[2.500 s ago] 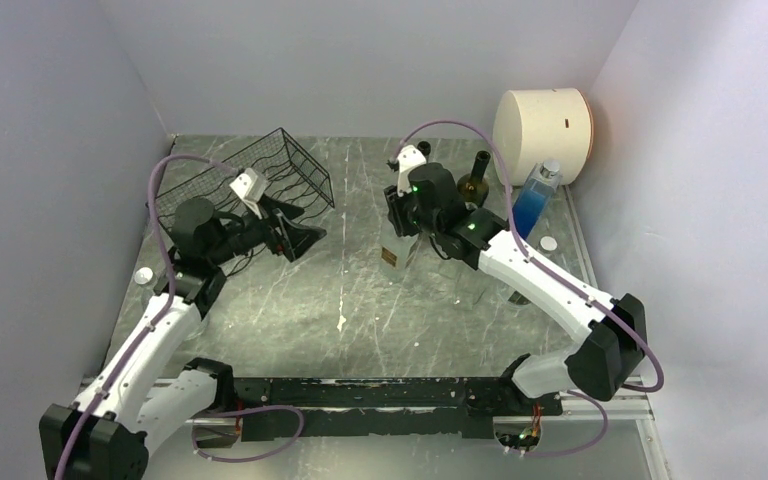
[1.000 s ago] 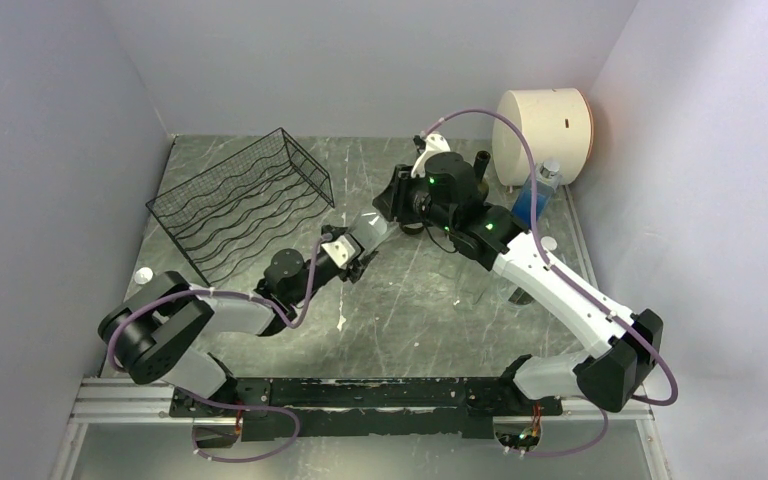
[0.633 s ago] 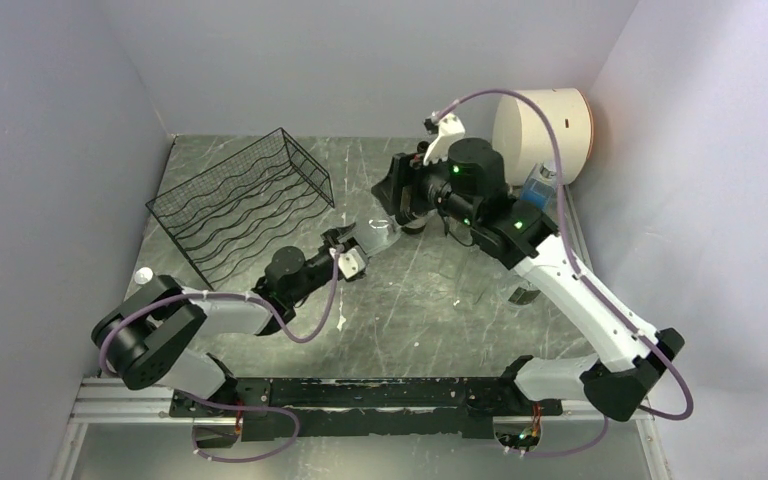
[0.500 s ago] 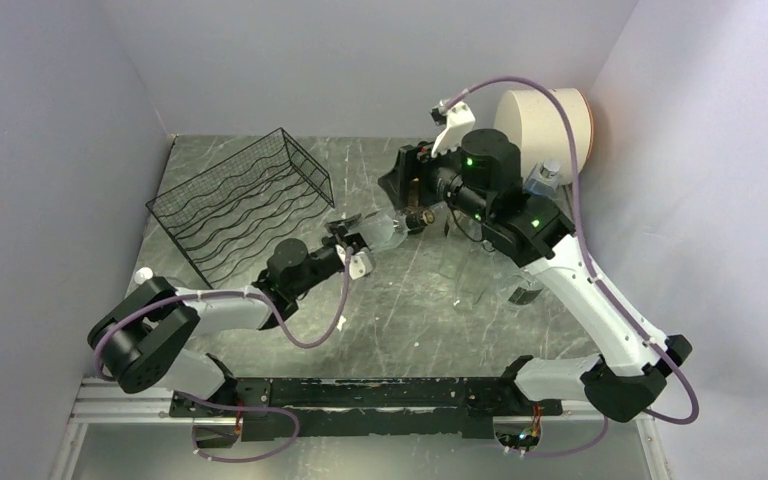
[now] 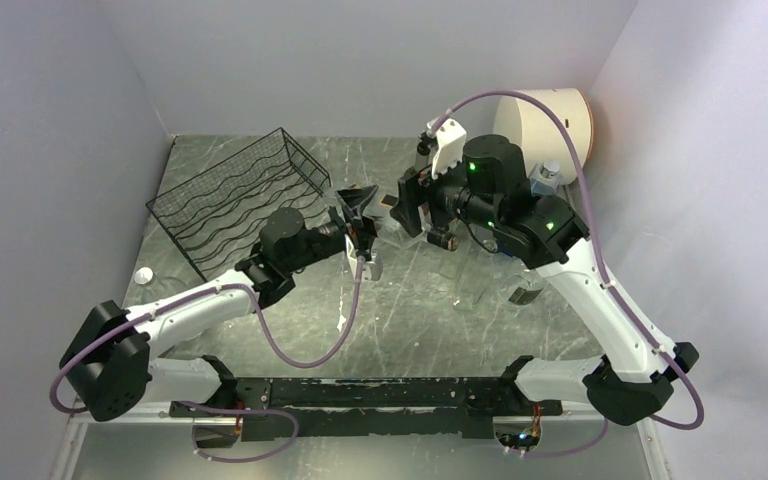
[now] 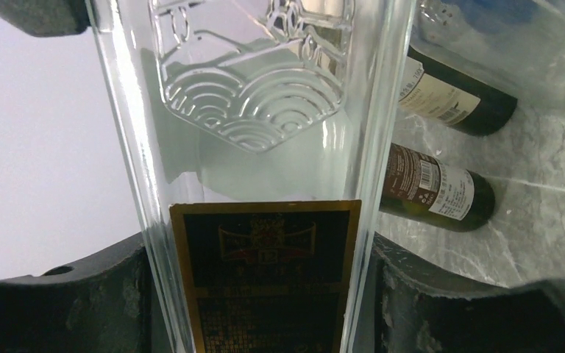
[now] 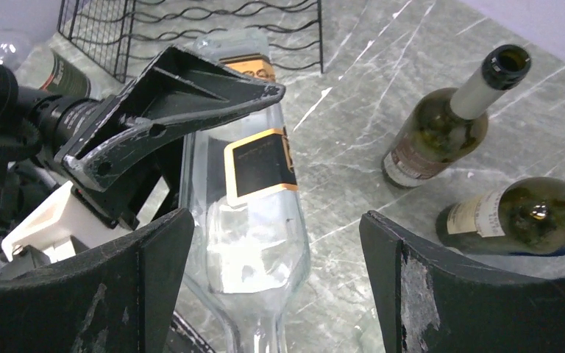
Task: Put the wine bottle on the wine rack
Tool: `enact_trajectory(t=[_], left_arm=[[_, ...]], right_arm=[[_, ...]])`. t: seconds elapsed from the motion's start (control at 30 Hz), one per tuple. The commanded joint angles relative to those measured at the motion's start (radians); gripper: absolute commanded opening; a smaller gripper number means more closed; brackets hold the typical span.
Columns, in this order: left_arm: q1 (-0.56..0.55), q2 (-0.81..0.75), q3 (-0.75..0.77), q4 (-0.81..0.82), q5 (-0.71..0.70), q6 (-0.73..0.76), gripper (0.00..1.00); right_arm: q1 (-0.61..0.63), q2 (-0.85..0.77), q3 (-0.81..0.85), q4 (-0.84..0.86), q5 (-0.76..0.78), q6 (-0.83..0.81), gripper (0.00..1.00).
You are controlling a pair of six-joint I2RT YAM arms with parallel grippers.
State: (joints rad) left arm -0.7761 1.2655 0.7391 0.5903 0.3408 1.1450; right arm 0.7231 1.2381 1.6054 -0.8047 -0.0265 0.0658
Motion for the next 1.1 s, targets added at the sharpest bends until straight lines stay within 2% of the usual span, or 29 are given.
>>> enact_trajectory(t=[0.0,0.3,0.43,0.63,0.73,0.83,0.93,0.97,1.0,1.07], left_arm=[[-0.005,-0.037,0.069,-0.001,0.065,0.123,0.07],[-0.005,-0.013,0.045,0.042,0.059,0.122,0.07],[-0.005,-0.01,0.045,0.039,0.067,0.108,0.07],[-0.005,-0.002,0.036,0.065,0.049,0.076,0.07],[-0.005,-0.005,0.039,0.072,0.048,0.048,0.07],[-0.005,-0.009,0.037,0.077,0.057,0.026,0.09],[-0.005,-0.011,0.027,0.097,0.055,0.014,0.12],[-0.005,-0.012,0.024,0.099,0.055,0.011,0.12],[-0.005,-0.012,0.025,0.098,0.055,0.008,0.13],[-0.005,-0.016,0.023,0.091,0.051,0.006,0.12]], right_arm=[[0.003,-0.016,-0.035,-0.039,-0.084,-0.028,0.88],[0.003,0.008,-0.112,-0.048,-0.136,-0.006,0.87],[0.003,0.016,-0.148,-0.054,-0.177,0.003,0.79],[0.004,0.027,-0.188,-0.043,-0.16,0.03,0.7],[0.003,0.019,-0.21,-0.024,-0.153,0.044,0.6],[0.003,0.013,-0.225,-0.007,-0.136,0.056,0.43],[0.002,0.005,-0.234,0.015,-0.13,0.067,0.21],[0.003,0.005,-0.233,0.019,-0.129,0.069,0.21],[0.004,0.005,-0.234,0.019,-0.13,0.07,0.26],[0.004,0.003,-0.237,0.021,-0.128,0.076,0.53]])
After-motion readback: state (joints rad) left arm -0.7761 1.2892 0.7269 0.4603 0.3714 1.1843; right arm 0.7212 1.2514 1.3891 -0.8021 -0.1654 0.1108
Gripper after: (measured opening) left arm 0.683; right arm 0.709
